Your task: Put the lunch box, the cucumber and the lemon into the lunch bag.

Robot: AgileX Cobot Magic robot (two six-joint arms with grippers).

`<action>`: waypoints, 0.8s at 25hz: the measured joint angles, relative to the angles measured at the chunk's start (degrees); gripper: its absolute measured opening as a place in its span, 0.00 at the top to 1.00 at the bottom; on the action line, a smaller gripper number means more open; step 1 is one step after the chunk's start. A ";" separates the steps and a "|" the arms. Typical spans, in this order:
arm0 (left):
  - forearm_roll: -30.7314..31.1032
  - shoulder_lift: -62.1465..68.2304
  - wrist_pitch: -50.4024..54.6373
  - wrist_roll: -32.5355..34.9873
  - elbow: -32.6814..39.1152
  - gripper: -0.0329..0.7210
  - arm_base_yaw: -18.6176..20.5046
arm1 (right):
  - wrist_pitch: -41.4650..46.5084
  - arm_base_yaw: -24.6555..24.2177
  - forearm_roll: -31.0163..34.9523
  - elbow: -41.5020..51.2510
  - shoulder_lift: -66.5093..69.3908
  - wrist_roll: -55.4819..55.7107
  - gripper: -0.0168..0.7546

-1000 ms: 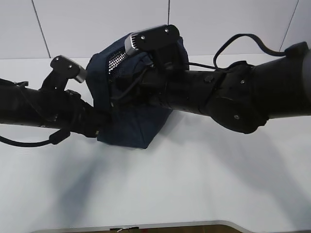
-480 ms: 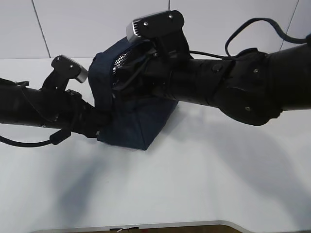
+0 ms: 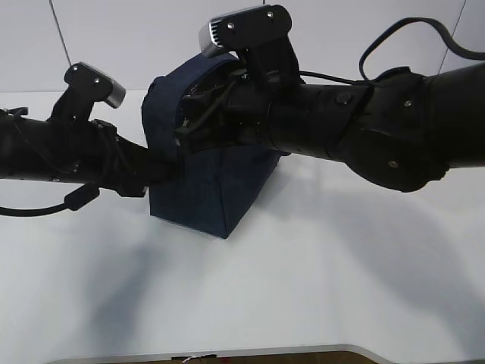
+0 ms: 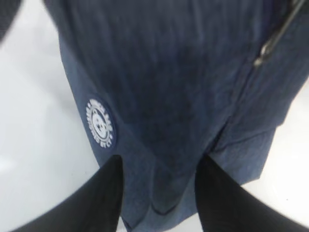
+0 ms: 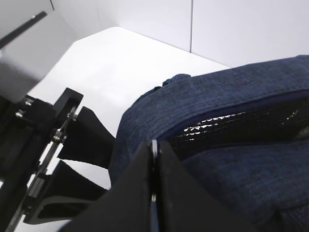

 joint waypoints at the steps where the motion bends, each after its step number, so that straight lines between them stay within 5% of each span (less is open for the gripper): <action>1: 0.00 -0.53 0.00 0.00 0.00 0.52 0.00 | 0.00 0.00 0.00 0.00 -0.03 0.00 0.97; 8: 0.00 -1.04 2.05 -0.10 0.00 0.55 0.00 | 0.21 0.00 -0.11 0.00 -1.04 0.00 0.97; 15: 0.00 -1.04 3.44 -0.10 0.00 0.90 0.00 | 0.30 0.00 -0.11 0.00 -1.08 0.00 0.97; 20: 0.00 -1.04 3.52 -0.10 0.00 0.95 0.00 | 0.30 0.00 -0.11 0.00 -1.19 0.00 0.97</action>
